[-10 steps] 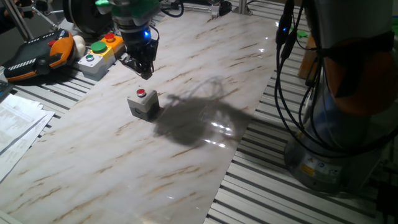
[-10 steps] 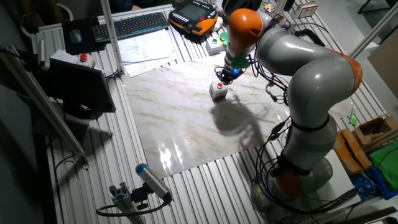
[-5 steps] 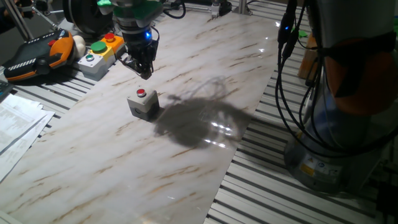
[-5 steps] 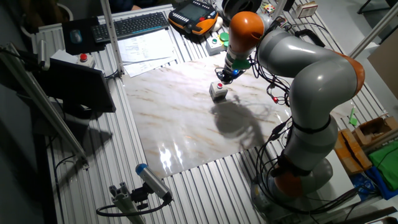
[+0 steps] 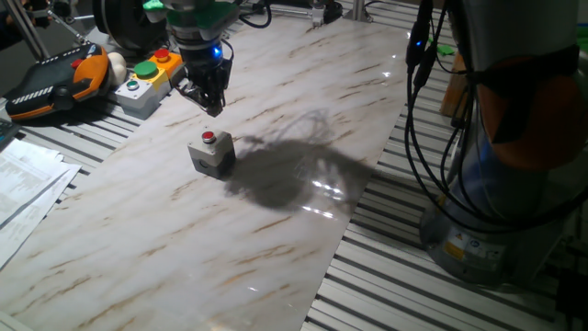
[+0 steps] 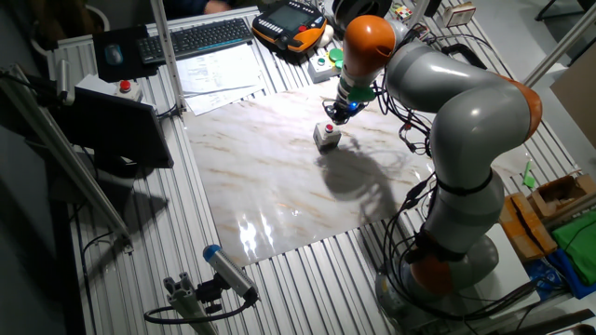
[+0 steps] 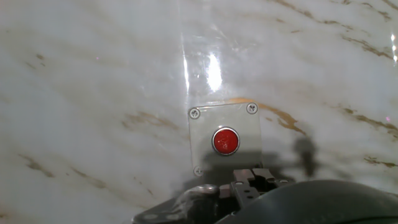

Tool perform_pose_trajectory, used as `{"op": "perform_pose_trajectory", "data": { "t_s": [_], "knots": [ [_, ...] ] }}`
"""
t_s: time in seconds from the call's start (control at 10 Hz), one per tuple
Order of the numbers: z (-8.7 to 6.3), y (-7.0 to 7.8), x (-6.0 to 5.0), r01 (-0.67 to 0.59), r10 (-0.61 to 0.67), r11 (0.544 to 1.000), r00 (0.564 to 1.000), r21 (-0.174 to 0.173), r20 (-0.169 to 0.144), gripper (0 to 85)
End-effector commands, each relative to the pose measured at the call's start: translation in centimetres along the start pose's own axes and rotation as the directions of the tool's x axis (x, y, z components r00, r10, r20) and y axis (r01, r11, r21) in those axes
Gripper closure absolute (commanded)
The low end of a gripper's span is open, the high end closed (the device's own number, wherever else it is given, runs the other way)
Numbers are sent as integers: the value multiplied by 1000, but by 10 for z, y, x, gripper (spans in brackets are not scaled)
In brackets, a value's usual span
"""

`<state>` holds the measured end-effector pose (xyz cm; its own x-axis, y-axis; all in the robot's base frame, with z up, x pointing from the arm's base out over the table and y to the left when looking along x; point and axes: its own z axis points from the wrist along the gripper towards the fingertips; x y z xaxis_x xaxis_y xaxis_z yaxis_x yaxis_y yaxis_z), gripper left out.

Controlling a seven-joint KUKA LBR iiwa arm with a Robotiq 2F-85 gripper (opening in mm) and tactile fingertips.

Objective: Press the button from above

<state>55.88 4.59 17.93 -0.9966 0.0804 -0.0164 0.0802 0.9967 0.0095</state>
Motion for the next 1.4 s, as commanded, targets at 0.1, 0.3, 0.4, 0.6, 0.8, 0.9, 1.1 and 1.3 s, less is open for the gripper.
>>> {"op": "perform_pose_trajectory", "data": {
  "t_s": [0.1, 0.3, 0.4, 0.6, 0.8, 0.9, 1.1, 1.3],
  "knots": [
    [1, -1, -3, 3, -3, 1000, 1000, -2, 6, 843],
    [0, -1, -4, 3, -3, 1000, 1000, 0, 8, 843],
    [0, -1, -4, 3, -3, 1000, 1000, -2, 8, 843],
    [2, 0, -3, 4, -4, 1000, 1000, -5, 8, 843],
    [0, 0, -5, 7, -7, 1000, 1000, -6, -2, 843],
    [-2, 5, -5, 1, -1, 1000, 1000, 4, -7, 843],
    [1, 11, -7, -2, 2, 1000, 1000, -8, -11, 843],
    [6, 15, -9, -4, 4, 1000, 1000, -19, -9, 843]
  ]
}}
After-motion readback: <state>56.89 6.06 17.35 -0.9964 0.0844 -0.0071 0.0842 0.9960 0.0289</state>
